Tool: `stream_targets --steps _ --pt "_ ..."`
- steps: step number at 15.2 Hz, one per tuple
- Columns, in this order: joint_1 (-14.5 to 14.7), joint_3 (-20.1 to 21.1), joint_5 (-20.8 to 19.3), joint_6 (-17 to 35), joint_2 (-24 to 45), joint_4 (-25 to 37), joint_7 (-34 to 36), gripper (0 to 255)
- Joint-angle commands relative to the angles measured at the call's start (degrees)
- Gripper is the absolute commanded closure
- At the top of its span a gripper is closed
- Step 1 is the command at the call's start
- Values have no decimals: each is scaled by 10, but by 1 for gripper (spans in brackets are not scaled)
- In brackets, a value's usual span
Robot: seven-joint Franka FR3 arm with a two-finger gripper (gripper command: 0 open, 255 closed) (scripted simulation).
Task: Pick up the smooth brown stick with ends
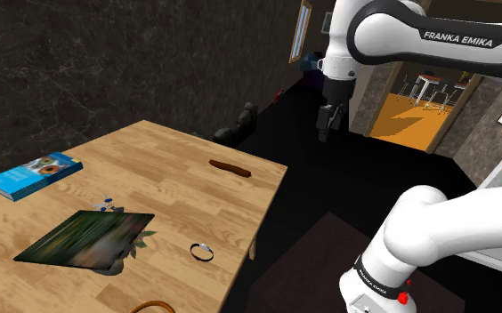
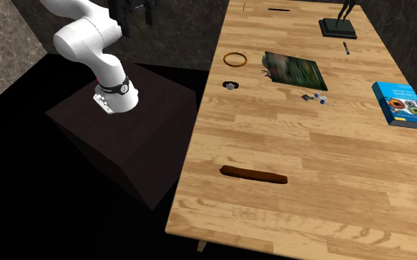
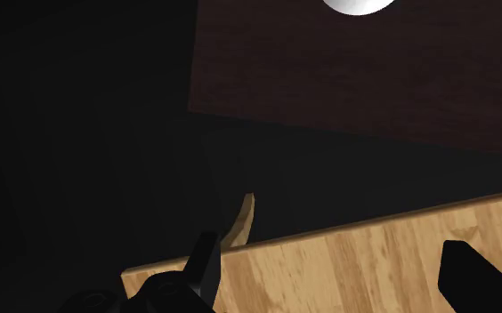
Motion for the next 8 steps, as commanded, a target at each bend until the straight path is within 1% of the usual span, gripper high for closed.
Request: stream_targets --steps 1,8 --pt "0 0 0 0 0 0 0 0" --pt "1 -29 -12 134 109 -17 -36 0"
